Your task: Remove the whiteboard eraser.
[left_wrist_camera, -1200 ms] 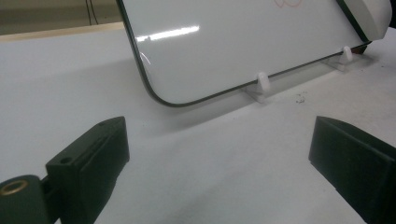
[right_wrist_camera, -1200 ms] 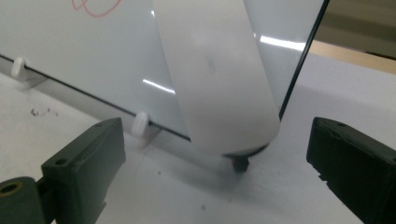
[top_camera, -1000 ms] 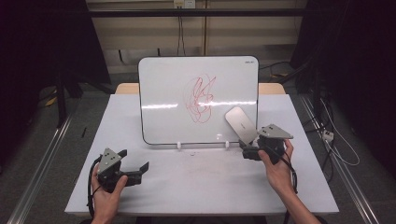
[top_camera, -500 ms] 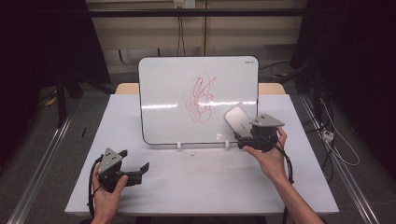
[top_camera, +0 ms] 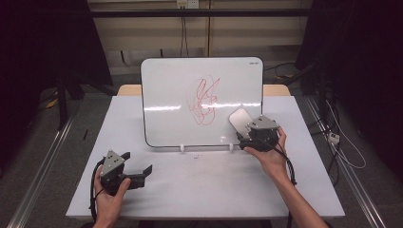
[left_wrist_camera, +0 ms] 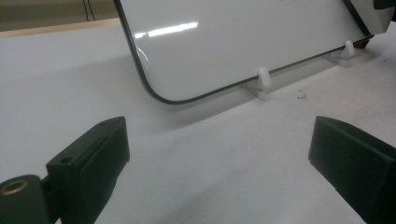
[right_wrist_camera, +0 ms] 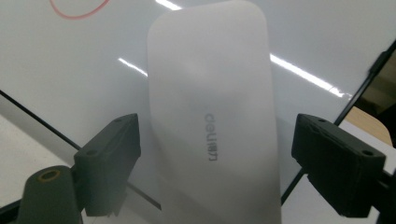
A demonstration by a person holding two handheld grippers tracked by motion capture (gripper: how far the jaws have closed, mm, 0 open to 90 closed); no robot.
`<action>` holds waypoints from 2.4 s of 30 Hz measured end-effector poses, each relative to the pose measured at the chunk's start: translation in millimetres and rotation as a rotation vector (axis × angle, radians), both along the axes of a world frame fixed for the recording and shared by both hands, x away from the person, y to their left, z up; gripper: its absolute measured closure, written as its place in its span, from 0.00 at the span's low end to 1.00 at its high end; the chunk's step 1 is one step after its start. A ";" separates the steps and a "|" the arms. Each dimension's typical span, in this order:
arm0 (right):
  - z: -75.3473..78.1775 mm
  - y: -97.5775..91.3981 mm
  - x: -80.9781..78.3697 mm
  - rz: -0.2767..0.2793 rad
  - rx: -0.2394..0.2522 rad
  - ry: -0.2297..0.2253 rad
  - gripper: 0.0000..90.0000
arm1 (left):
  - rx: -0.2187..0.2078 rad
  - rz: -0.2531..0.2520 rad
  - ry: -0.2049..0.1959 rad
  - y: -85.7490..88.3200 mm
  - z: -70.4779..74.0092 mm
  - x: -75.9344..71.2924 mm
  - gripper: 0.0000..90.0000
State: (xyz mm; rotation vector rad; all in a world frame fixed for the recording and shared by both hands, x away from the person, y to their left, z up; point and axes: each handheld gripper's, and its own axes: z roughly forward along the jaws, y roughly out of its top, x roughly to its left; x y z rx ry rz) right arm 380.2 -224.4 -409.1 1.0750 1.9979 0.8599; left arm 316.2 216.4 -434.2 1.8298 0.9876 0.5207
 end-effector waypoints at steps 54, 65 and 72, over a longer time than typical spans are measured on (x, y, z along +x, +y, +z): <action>9.8 -7.8 -3.1 0.037 0.143 0.021 0.35 | -0.013 0.029 0.027 6.1 -3.7 0.3 0.05; 19.4 -3.3 -9.0 0.063 0.176 -0.047 0.35 | -0.026 0.034 0.030 7.2 -3.5 -0.6 0.05; 22.5 0.5 -12.4 0.082 0.174 -0.060 0.35 | -0.015 0.033 0.029 6.3 -2.7 -1.8 0.05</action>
